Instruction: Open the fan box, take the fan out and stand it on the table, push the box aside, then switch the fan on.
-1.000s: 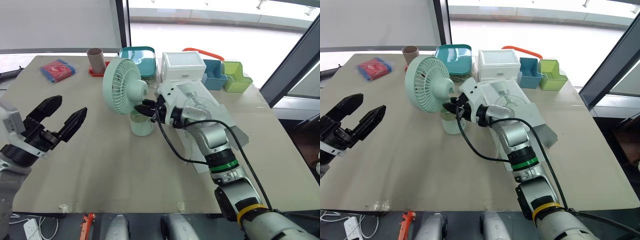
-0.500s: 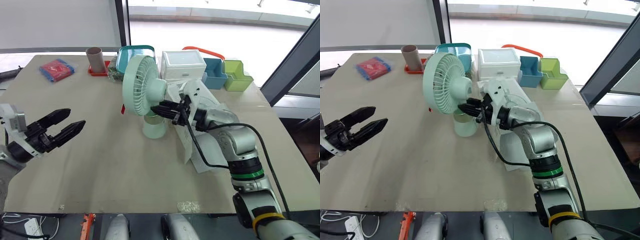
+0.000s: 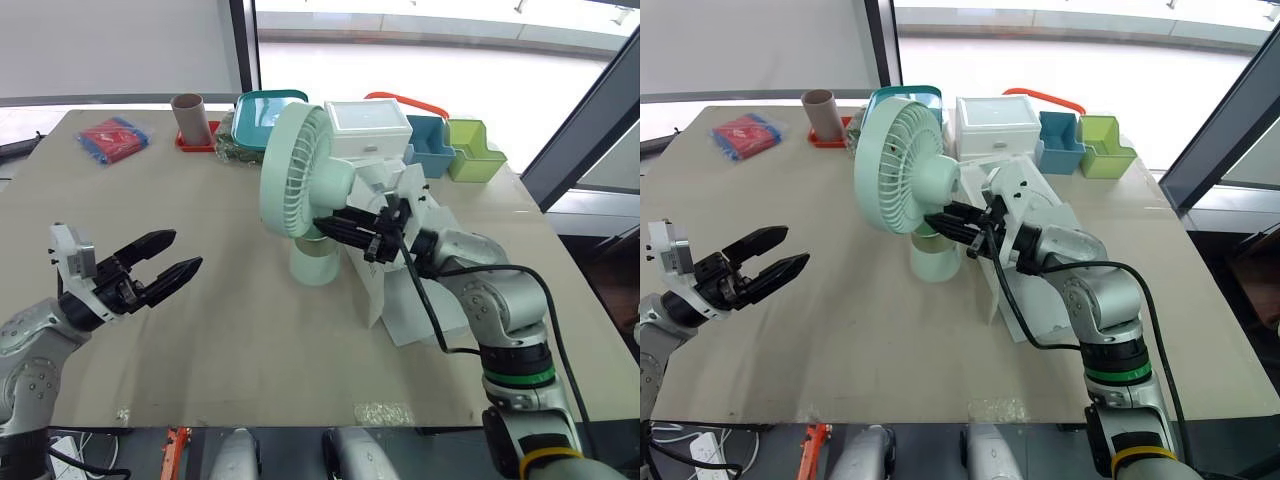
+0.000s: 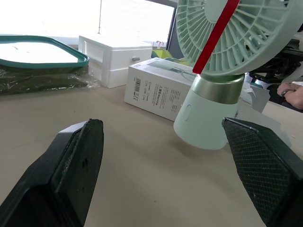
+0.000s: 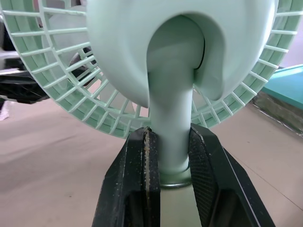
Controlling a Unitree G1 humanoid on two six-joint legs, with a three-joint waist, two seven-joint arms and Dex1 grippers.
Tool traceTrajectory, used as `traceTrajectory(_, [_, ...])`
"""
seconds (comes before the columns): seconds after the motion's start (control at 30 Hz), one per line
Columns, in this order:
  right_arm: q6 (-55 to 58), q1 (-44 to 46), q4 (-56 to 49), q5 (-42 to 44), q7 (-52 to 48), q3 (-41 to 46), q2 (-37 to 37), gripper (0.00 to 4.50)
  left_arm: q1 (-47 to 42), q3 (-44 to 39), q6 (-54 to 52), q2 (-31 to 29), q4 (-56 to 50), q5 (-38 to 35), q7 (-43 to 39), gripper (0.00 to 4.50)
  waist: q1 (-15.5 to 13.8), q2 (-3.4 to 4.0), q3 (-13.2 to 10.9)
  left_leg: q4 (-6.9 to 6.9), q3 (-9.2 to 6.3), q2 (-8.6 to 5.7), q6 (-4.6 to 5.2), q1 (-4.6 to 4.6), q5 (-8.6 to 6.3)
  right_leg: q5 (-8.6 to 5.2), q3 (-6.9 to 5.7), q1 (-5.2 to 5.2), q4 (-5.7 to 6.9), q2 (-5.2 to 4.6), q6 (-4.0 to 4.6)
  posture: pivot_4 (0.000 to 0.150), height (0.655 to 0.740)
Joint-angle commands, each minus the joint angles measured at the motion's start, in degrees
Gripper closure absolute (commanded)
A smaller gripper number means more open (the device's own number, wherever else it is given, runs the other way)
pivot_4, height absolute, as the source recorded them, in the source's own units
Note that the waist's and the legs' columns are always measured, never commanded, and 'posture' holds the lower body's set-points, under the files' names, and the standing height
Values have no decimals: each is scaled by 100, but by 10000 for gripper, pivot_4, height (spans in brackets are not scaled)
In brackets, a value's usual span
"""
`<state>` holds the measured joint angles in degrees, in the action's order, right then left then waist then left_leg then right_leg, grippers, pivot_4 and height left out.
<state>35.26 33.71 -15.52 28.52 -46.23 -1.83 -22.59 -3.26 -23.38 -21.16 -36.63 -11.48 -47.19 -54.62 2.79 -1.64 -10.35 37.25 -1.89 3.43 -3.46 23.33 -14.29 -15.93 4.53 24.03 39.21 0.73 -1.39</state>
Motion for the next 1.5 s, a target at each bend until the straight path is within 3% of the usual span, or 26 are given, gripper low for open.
traceTrajectory(0.03, [-138, -8, -544, 323, -52, 187, -26, 38784, 85, -176, 12, -143, -134, -59, -172, 582, -3, 0, 0, 0, 0, 0, 0, 0, 0, 0, 0, 0, 0, 0, 0, 1500, 7400])
traceTrajectory(0.67, [-537, -482, -874, 264, -614, -481, -145, 38784, 377, -197, -31, -321, -310, -14, -401, 582, -5, 0, 0, 8, -3, 0, 0, -2, 0, 1, -1, -4, 3, 2, -1, 1500, 7400])
traceTrajectory(1.5, [-1252, -677, -2, -317, -585, -877, 161, 38784, 109, 177, -139, -518, -126, 428, -475, 582, -6, -1, 1, 15, -5, 0, -1, -3, 1, 1, -3, -6, 8, 3, -1, 1500, 7400])
